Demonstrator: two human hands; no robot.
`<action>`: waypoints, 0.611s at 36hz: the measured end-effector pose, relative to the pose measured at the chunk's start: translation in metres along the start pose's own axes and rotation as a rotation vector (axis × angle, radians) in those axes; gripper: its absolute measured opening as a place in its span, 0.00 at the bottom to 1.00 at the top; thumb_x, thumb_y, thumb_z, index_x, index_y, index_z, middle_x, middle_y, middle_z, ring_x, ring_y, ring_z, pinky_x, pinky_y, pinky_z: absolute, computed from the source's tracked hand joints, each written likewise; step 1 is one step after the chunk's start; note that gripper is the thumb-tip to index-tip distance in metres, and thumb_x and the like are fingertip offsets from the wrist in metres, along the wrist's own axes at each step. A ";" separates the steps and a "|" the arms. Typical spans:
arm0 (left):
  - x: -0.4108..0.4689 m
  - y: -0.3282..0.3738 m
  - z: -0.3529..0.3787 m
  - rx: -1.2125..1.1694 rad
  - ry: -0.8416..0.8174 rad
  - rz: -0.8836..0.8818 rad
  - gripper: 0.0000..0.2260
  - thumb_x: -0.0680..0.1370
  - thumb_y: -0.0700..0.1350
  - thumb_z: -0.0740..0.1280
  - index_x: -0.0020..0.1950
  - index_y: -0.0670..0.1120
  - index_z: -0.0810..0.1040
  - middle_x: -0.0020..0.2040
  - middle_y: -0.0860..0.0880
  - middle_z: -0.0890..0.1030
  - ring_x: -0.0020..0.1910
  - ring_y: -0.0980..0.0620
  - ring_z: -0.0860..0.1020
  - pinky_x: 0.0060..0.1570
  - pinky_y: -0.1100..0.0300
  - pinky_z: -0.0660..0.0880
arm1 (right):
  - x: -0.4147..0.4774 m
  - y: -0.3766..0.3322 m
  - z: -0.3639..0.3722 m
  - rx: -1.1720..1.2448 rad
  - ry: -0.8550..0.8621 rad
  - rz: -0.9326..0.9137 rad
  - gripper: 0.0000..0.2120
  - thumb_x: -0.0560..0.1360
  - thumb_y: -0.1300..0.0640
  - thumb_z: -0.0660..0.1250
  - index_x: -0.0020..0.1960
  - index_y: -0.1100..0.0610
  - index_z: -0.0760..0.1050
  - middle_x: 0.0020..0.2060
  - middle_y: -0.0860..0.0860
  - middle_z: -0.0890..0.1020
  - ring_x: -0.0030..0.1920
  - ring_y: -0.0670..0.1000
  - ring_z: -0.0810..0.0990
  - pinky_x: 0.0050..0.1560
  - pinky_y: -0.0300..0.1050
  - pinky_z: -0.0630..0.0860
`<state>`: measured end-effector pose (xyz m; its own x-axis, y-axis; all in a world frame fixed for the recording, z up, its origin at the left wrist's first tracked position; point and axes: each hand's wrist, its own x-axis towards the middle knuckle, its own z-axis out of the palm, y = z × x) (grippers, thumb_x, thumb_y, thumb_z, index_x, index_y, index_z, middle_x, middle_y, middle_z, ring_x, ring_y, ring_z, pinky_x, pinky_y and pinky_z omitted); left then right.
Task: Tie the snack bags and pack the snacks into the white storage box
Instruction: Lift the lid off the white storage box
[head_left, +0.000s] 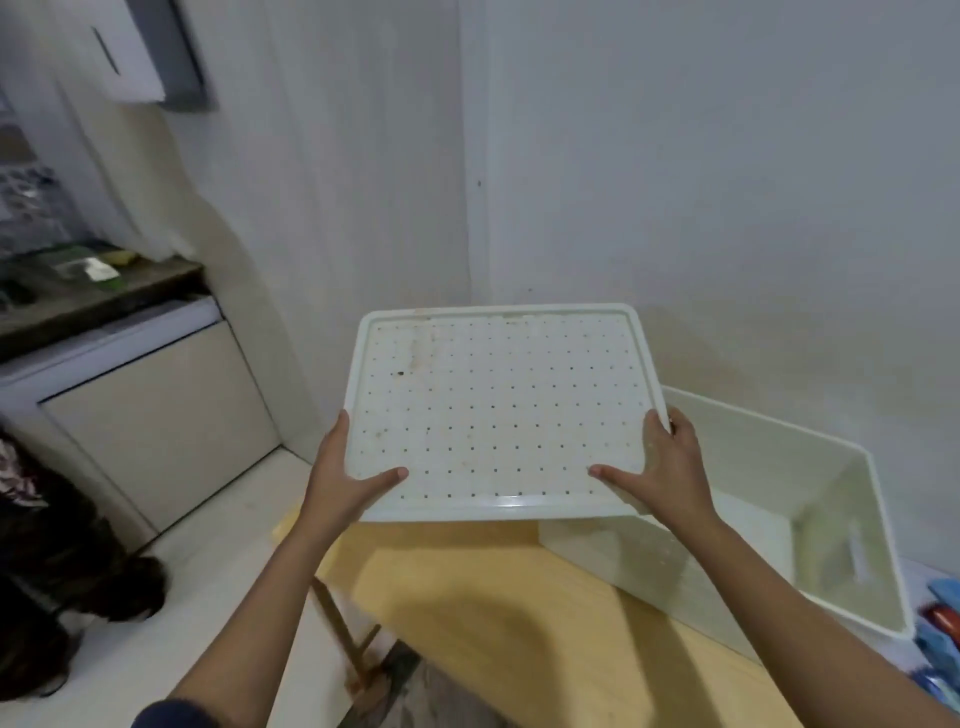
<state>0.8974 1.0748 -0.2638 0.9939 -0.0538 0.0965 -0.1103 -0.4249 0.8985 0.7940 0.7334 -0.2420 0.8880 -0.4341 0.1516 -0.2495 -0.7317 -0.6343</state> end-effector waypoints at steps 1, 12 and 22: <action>-0.004 -0.008 -0.016 -0.010 0.035 -0.015 0.49 0.62 0.50 0.79 0.76 0.51 0.54 0.73 0.54 0.61 0.69 0.52 0.65 0.67 0.49 0.66 | 0.005 -0.012 0.013 -0.024 -0.035 -0.033 0.49 0.60 0.38 0.76 0.71 0.59 0.59 0.74 0.57 0.55 0.74 0.57 0.55 0.71 0.50 0.61; -0.025 -0.101 -0.131 0.018 0.205 -0.204 0.46 0.53 0.63 0.76 0.68 0.59 0.63 0.61 0.61 0.70 0.59 0.56 0.70 0.57 0.55 0.72 | 0.051 -0.111 0.166 -0.134 -0.371 -0.186 0.53 0.61 0.32 0.71 0.74 0.60 0.55 0.74 0.58 0.53 0.74 0.57 0.53 0.72 0.49 0.58; 0.011 -0.195 -0.111 0.123 0.058 -0.367 0.41 0.56 0.62 0.77 0.64 0.57 0.64 0.60 0.52 0.73 0.58 0.51 0.72 0.51 0.54 0.75 | 0.065 -0.079 0.244 -0.190 -0.560 -0.046 0.48 0.61 0.35 0.74 0.70 0.60 0.62 0.73 0.59 0.56 0.73 0.58 0.56 0.71 0.54 0.63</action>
<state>0.9305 1.2572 -0.3905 0.9658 0.1717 -0.1944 0.2561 -0.5115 0.8203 0.9656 0.8911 -0.3666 0.9552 -0.0944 -0.2805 -0.2252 -0.8467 -0.4820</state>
